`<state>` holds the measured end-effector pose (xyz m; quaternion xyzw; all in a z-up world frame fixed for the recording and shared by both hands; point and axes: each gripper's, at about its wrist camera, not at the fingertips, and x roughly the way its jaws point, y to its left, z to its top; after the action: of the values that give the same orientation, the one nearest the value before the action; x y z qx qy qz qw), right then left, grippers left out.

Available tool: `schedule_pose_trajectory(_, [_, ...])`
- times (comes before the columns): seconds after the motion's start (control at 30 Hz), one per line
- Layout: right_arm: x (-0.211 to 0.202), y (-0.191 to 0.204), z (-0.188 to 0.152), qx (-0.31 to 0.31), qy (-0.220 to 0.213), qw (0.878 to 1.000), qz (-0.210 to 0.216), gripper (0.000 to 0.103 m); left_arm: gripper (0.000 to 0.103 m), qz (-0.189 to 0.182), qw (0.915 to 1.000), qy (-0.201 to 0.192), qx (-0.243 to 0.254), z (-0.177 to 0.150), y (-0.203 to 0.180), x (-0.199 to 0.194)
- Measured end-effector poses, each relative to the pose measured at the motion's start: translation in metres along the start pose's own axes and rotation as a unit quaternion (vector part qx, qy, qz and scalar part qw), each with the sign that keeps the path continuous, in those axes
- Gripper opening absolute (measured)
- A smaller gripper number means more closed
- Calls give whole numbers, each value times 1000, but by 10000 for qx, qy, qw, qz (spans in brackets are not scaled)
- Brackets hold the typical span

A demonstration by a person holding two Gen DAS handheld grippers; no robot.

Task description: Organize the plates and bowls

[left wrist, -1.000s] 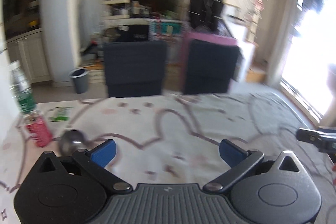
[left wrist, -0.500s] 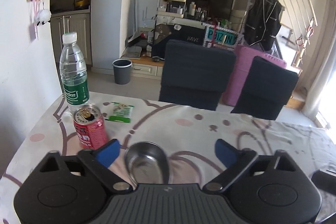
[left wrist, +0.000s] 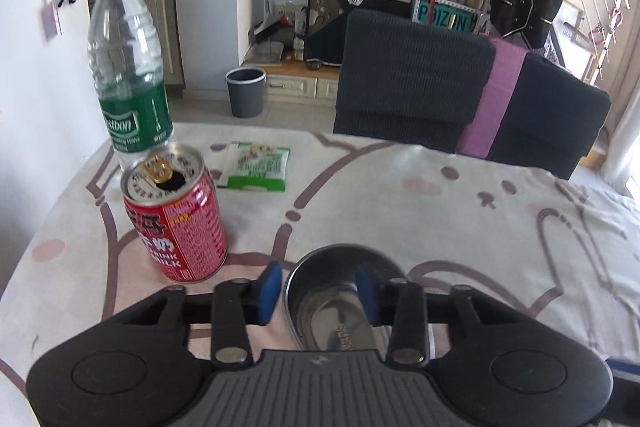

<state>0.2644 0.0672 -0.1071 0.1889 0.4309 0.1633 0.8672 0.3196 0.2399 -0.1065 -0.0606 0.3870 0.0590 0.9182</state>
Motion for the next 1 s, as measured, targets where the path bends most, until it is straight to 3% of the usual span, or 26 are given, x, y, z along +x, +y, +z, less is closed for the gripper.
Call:
schedule_pose_trajectory(0.33, [38,13,-22,466,391,9981,63,66,18,-21,10000,25,-43,-4,12,11])
schedule_pose_trajectory(0.67, [73,19,-28,1156,330,9923,287,52,15,-226,9996,46,-190,-7,23,11])
schedule_pose_trajectory(0.8, [83,29,-33,851,491,9950,200,31,15,-187,9995,61,-229,-8,27,14])
schedule_pose_trajectory(1.0, [76,37,-25,-30,295,9995,-47,11,15,-169,9998,39,-135,-11,28,13])
